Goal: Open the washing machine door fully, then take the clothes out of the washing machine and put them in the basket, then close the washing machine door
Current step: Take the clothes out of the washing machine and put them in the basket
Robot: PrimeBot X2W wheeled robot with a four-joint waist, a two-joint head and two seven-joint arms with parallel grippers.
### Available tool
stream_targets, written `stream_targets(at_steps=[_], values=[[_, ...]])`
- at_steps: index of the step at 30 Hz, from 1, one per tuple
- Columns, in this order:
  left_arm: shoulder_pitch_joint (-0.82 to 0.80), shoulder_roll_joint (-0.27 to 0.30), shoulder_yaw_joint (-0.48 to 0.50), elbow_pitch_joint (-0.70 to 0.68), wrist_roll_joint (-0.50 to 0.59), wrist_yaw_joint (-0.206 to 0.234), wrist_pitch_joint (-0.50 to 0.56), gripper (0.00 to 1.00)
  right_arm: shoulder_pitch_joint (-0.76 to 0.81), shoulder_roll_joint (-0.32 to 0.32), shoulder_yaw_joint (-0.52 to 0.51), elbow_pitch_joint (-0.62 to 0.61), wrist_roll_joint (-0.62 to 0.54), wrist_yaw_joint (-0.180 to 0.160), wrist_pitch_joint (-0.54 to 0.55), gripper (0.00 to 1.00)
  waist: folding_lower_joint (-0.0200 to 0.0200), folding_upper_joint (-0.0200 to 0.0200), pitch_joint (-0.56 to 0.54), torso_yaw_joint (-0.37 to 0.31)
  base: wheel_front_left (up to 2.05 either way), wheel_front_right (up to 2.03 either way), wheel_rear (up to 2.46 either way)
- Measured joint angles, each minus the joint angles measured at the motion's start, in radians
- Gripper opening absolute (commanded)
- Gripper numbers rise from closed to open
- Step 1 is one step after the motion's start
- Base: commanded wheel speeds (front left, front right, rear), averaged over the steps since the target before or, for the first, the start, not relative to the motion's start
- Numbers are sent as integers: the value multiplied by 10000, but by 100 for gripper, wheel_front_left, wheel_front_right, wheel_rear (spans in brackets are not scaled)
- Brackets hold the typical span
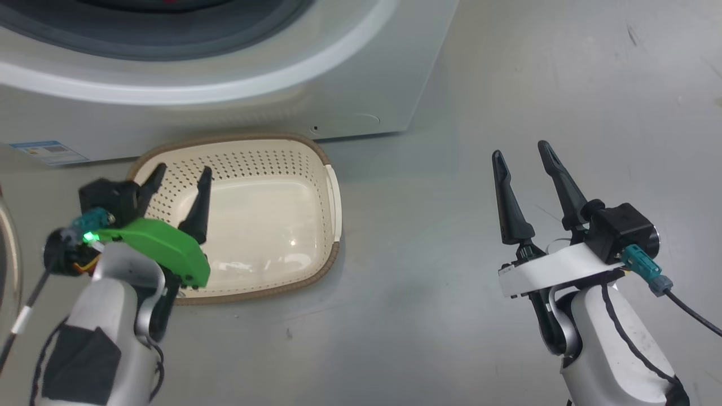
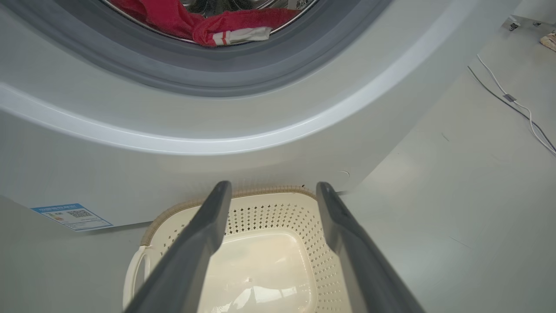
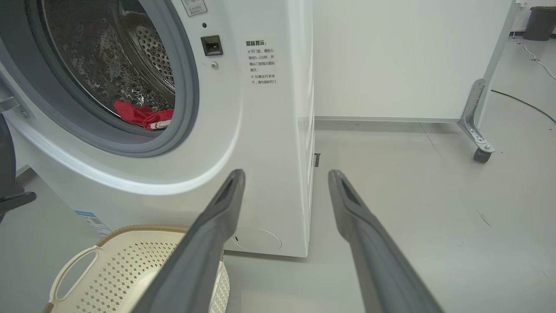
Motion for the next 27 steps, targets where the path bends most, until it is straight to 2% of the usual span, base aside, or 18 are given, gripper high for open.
stream_targets(at_steps=[7, 14, 27], values=[[-1822, 441, 280, 58, -92, -92, 516, 100, -666, -10, 288, -330, 378, -90, -2, 100, 0, 0, 972, -405, 0, 0, 0], [-3550, 1160, 614, 194, -88, -150, 871, 100, -1439, -15, 767, -552, 970, -190, -2, 100, 1, 0, 1842, -905, 0, 0, 0], [-5683, 2025, 913, 1175, -48, -217, 1745, 100, -1715, -13, 1574, -604, 1760, -453, -2, 100, 1, 0, 2628, -2108, 0, 0, 0]])
